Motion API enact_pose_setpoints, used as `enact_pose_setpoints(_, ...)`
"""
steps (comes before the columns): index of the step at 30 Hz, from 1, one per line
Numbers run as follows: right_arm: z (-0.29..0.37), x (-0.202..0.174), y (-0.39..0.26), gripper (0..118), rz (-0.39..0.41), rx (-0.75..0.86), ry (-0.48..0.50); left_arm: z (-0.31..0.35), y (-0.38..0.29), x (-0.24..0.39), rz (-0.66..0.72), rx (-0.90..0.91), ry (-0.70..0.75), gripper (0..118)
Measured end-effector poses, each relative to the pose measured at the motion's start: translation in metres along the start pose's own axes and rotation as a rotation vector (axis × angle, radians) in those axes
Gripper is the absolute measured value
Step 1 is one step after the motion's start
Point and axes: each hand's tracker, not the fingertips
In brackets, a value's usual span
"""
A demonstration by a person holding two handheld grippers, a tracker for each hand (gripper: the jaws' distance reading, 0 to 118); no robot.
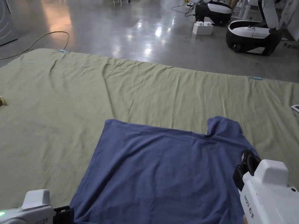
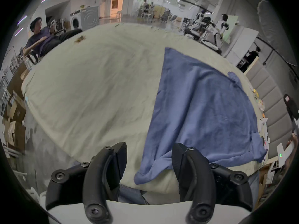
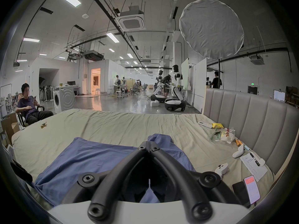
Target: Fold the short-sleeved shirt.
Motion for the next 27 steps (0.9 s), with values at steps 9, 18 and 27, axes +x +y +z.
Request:
enact_pose_setpoints(9,0.003,0.004,-0.003,1,0.008,-0.014,-0.009,-0.020,-0.012,0.020,-0.093,-0.048,0.075,58)
enact_pose_setpoints(18,0.002,0.005,-0.009,1,-0.008,-0.038,-0.003,-0.010,-0.017,0.027,-0.101,-0.025,0.005,9)
enact_pose_setpoints(27,0.014,0.033,-0.005,1,0.015,-0.084,-0.023,0.027,-0.001,0.011,-0.059,0.057,-0.074,8)
